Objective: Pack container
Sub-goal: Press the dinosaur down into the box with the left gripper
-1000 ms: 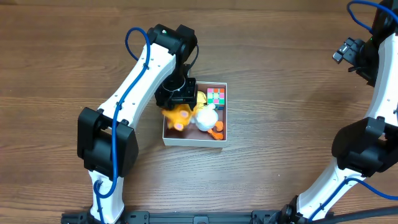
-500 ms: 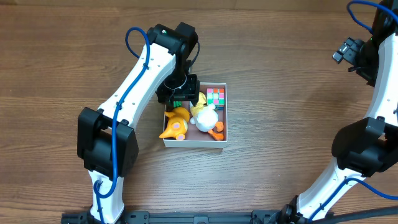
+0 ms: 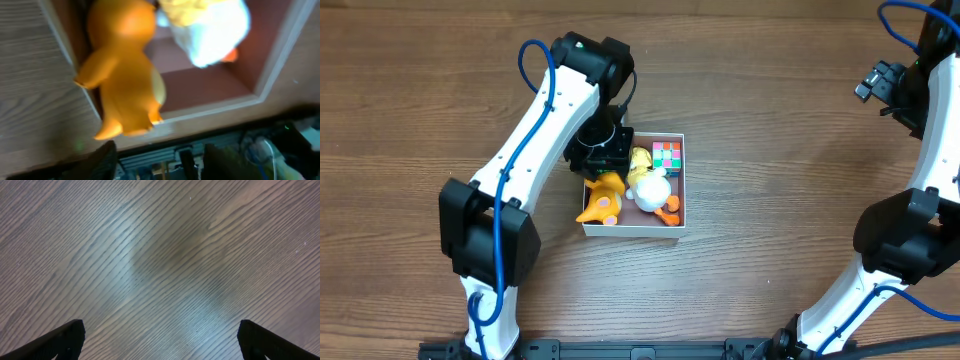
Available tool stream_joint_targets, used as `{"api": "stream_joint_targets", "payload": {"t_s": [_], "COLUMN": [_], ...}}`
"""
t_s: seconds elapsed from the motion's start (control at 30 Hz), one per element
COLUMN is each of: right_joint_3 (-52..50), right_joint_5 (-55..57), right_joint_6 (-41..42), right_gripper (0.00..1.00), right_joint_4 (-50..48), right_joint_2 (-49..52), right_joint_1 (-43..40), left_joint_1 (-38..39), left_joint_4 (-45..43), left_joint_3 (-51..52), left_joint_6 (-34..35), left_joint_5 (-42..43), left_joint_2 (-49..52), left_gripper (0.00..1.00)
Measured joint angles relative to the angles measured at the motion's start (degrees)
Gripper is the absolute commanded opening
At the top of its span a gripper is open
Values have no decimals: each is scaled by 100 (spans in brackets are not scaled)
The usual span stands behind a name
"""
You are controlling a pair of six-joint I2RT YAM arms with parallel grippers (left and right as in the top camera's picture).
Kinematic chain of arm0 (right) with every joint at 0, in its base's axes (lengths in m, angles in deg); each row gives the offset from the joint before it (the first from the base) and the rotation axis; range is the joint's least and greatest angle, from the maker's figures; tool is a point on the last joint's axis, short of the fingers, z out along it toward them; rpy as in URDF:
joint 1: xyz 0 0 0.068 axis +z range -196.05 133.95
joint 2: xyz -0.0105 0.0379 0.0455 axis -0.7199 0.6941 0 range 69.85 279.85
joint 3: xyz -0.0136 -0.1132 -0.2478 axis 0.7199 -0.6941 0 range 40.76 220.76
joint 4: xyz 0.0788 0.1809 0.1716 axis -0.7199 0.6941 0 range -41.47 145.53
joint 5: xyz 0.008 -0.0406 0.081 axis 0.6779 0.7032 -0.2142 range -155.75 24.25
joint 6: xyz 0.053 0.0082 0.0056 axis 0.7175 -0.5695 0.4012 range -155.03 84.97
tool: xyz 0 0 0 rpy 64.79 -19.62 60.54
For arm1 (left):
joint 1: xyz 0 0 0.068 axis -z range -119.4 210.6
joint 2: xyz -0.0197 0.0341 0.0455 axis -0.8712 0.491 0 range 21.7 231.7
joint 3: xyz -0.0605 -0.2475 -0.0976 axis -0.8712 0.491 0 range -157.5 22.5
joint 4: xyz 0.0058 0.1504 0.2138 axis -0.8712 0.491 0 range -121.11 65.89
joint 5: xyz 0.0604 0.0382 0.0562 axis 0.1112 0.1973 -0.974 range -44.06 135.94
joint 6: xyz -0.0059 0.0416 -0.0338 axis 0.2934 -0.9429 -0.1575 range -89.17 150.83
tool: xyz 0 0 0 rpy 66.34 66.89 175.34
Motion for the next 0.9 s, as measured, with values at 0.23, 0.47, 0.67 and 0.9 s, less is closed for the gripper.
{"api": "stream_joint_targets", "payload": {"t_s": [0.23, 0.47, 0.67, 0.9], "right_joint_3": [0, 0, 0, 0], "right_joint_5": [2, 2, 4, 4], "right_joint_6": [0, 0, 0, 0], "right_gripper": [100, 100, 100, 100], "right_joint_4": [-2, -7, -2, -2], "right_joint_2": [0, 0, 0, 0], "right_joint_1": [0, 0, 0, 0], "left_joint_1": [7, 133, 245, 251], "left_joint_4": [2, -4, 2, -2], "left_joint_3": [-17, 24, 579, 914], "left_joint_6": [-120, -17, 476, 933], "left_joint_5": [365, 199, -249, -881], "left_joint_2": [-511, -728, -728, -728], "left_gripper": [86, 100, 100, 100]}}
